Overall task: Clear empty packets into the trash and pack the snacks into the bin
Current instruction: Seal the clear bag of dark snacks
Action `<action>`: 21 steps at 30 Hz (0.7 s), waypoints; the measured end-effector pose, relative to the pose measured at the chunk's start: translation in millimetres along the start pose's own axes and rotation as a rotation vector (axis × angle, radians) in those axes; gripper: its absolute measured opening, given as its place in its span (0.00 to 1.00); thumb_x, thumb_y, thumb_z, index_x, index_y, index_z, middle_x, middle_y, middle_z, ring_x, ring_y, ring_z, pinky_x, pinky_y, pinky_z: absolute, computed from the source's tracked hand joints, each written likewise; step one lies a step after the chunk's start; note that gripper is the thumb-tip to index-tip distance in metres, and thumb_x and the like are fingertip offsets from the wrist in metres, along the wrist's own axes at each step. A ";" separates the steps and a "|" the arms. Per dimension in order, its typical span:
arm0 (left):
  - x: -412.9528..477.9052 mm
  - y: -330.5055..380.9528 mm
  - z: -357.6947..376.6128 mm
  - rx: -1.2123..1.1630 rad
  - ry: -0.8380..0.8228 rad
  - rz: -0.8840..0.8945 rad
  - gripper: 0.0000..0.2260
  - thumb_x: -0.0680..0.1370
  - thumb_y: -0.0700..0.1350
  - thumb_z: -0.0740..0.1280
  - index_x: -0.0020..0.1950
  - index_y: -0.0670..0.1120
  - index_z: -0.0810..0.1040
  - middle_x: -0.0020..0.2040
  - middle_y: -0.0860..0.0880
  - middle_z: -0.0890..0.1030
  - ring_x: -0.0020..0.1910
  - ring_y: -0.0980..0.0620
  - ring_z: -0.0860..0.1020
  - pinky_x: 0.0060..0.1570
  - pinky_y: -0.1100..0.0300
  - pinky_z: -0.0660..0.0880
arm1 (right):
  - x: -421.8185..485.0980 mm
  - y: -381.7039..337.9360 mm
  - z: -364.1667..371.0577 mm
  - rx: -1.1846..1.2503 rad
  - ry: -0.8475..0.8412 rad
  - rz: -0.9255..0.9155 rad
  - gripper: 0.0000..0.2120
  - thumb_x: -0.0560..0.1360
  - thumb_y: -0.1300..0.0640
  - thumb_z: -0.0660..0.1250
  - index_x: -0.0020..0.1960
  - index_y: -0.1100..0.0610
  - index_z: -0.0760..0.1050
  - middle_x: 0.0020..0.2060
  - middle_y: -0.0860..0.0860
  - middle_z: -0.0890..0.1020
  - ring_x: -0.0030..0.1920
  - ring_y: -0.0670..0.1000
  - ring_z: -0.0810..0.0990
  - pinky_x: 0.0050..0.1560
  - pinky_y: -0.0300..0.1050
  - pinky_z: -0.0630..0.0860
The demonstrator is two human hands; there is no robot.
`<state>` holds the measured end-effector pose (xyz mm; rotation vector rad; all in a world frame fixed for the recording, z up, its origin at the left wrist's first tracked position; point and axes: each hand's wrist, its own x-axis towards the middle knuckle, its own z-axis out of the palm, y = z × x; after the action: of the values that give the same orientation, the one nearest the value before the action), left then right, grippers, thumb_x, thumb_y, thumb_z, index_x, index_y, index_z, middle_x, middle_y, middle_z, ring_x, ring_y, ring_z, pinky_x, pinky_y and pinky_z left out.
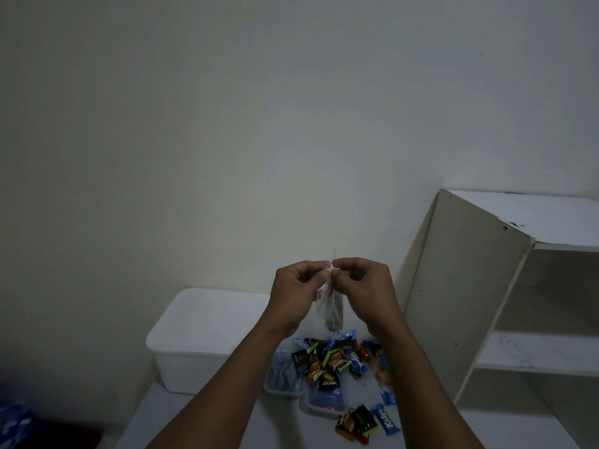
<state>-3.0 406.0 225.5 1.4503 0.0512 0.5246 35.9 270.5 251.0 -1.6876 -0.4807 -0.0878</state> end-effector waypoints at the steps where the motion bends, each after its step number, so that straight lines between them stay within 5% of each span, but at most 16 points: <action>1: 0.6 -0.4 0.0 -0.008 0.013 0.002 0.08 0.78 0.37 0.70 0.55 0.43 0.85 0.49 0.45 0.86 0.52 0.45 0.84 0.56 0.46 0.80 | 0.3 -0.8 1.3 -0.001 0.001 0.001 0.07 0.75 0.64 0.71 0.51 0.57 0.84 0.38 0.54 0.86 0.42 0.52 0.86 0.48 0.51 0.84; 8: -0.6 -0.3 -4.1 -0.062 0.031 -0.050 0.07 0.78 0.38 0.70 0.53 0.46 0.85 0.49 0.47 0.86 0.50 0.51 0.84 0.46 0.57 0.81 | -2.4 -1.1 5.3 -0.016 -0.074 -0.004 0.15 0.74 0.67 0.71 0.59 0.56 0.80 0.38 0.56 0.86 0.43 0.54 0.86 0.47 0.44 0.83; 11: -0.9 0.7 -5.1 0.003 -0.023 -0.070 0.06 0.78 0.39 0.70 0.53 0.43 0.85 0.47 0.45 0.86 0.47 0.50 0.84 0.48 0.53 0.82 | -2.9 0.5 5.9 -0.037 -0.018 -0.014 0.15 0.75 0.66 0.71 0.60 0.56 0.80 0.39 0.55 0.86 0.43 0.51 0.85 0.44 0.36 0.81; 21: -1.5 -2.9 -3.4 -0.012 0.097 -0.069 0.07 0.78 0.37 0.69 0.51 0.46 0.85 0.48 0.46 0.86 0.50 0.46 0.84 0.52 0.46 0.82 | -8.3 -3.7 4.0 -0.047 -0.129 0.005 0.21 0.72 0.67 0.73 0.64 0.56 0.77 0.41 0.56 0.85 0.45 0.47 0.85 0.44 0.33 0.78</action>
<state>-4.6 408.5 221.9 1.4054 0.1745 0.5377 26.1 272.5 250.9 -1.7472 -0.5750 0.0137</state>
